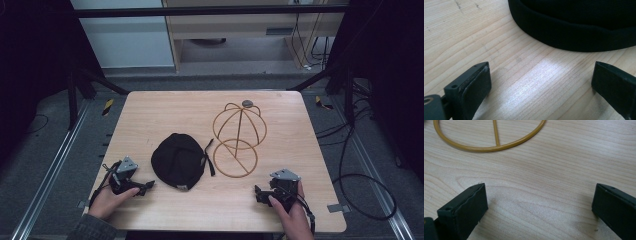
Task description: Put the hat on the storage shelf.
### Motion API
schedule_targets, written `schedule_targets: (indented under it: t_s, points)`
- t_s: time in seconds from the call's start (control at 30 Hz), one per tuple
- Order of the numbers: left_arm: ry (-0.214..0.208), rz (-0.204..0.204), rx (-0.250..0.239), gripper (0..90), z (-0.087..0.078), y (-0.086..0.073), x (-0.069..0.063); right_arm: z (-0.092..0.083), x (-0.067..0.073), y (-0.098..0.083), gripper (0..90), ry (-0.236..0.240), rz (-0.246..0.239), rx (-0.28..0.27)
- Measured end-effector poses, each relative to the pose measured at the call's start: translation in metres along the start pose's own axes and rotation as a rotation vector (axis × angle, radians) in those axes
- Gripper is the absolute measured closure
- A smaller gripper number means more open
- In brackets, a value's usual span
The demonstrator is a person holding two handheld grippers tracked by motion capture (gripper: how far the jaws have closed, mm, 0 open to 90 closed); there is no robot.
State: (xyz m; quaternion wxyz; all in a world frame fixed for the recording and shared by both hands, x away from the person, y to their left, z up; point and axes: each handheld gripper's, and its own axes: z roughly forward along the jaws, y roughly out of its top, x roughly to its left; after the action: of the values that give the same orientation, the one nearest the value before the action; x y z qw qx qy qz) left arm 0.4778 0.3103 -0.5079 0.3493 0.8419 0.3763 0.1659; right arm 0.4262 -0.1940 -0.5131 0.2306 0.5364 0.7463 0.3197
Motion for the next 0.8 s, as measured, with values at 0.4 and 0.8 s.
schedule_targets:
  t_s: [0.4,0.8]
  points:
    - [-0.016,-0.014,0.045,3.4,-0.005,0.003,-0.003,0.0,0.0,0.0,0.4,-0.003,0.003,0.0]
    - [-0.088,0.01,0.018,5.9,-0.017,0.013,-0.023,0.0,0.0,0.0,0.4,-0.003,0.001,0.0]
